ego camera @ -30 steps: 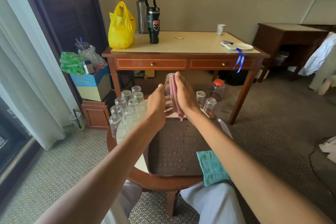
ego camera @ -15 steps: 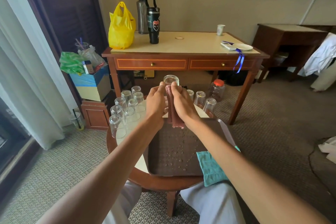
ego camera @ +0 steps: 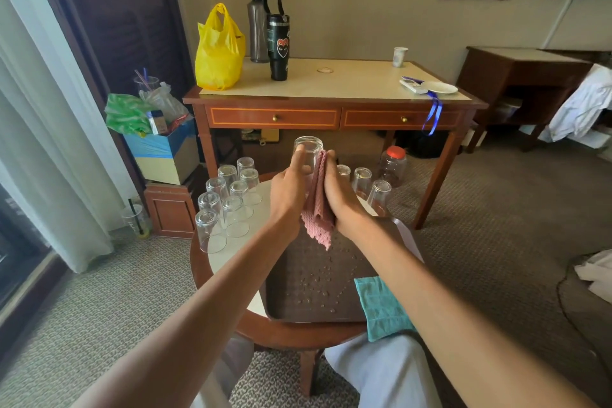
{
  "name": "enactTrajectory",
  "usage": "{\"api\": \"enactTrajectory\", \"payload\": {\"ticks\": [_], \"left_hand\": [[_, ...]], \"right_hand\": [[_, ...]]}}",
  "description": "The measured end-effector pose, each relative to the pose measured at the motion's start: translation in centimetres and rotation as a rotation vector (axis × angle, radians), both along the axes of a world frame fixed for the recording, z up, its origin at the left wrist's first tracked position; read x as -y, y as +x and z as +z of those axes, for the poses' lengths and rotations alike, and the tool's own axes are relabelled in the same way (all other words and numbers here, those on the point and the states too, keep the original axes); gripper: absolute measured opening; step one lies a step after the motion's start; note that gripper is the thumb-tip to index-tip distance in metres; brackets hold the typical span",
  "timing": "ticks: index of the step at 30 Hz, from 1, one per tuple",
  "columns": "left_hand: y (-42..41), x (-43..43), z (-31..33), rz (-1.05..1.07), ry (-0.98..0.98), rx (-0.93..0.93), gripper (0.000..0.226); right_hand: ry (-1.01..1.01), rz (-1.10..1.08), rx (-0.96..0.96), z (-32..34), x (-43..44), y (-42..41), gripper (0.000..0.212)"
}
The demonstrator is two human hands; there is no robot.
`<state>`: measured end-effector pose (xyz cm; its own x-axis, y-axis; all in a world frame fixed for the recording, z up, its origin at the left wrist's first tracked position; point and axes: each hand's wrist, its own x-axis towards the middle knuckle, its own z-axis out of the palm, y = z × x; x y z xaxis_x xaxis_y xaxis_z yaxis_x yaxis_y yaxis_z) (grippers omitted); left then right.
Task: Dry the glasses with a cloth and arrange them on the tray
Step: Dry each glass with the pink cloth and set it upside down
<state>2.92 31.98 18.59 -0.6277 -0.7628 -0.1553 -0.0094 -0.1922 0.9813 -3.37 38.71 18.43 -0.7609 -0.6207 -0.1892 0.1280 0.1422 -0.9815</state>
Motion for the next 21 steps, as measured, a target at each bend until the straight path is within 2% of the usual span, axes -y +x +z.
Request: {"api": "enactTrajectory", "payload": {"ticks": [3,6,8,13,17,21], "left_hand": [[0.1,0.7,0.2,-0.009,0.003,0.052,0.069],[0.0,1.2,0.9,0.067,-0.011,0.066,0.062],[-0.1,1.8,1.1,0.107,-0.016,0.041,0.059],[0.4,3.1,1.6,0.106,0.023,-0.038,0.063],[1.0,3.6,2.6,-0.004,0.109,-0.07,0.036],[1.7,4.1,3.3,-0.177,0.131,0.0,0.028]], "right_hand": [[-0.013,0.043,0.07,-1.2,-0.3,0.7,0.069],[-0.039,0.049,0.2,-3.2,-0.4,0.9,0.075],[-0.116,0.03,0.36,-4.0,-0.6,1.1,0.071],[-0.391,-0.023,0.744,-6.1,-1.7,0.5,0.083],[-0.487,-0.006,0.799,-7.2,-2.3,0.3,0.087],[-0.535,0.031,0.783,-7.1,-2.4,0.5,0.092]]}}
